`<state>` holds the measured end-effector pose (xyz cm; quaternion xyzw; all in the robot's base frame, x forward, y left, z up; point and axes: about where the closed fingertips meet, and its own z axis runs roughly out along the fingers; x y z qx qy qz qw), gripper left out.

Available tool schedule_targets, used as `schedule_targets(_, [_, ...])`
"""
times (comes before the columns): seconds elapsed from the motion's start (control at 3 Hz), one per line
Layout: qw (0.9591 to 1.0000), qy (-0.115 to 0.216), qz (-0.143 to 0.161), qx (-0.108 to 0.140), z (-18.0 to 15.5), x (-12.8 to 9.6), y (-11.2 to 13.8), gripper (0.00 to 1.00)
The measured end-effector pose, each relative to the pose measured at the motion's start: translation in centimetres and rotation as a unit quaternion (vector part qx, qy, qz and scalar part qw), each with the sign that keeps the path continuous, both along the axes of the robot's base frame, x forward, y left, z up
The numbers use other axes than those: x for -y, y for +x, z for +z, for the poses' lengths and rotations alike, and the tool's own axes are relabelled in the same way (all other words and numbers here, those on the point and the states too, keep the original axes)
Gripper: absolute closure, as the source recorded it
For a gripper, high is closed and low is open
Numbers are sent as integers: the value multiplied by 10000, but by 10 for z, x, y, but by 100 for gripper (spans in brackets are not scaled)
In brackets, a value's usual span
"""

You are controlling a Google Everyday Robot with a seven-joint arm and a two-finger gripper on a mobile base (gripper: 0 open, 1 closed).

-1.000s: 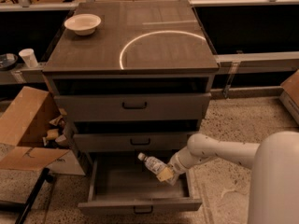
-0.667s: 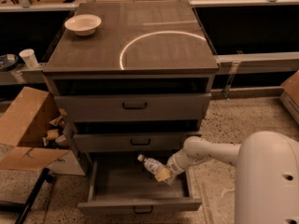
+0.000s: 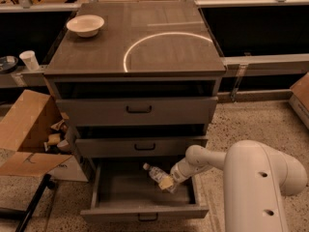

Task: Place blue plastic bottle into bottom drawer

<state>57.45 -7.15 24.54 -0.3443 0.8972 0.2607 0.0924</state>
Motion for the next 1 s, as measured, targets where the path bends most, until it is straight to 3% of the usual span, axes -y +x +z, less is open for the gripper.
schedule_targets(1.0, [9986, 189, -107, -477, -48, -14, 1, 18])
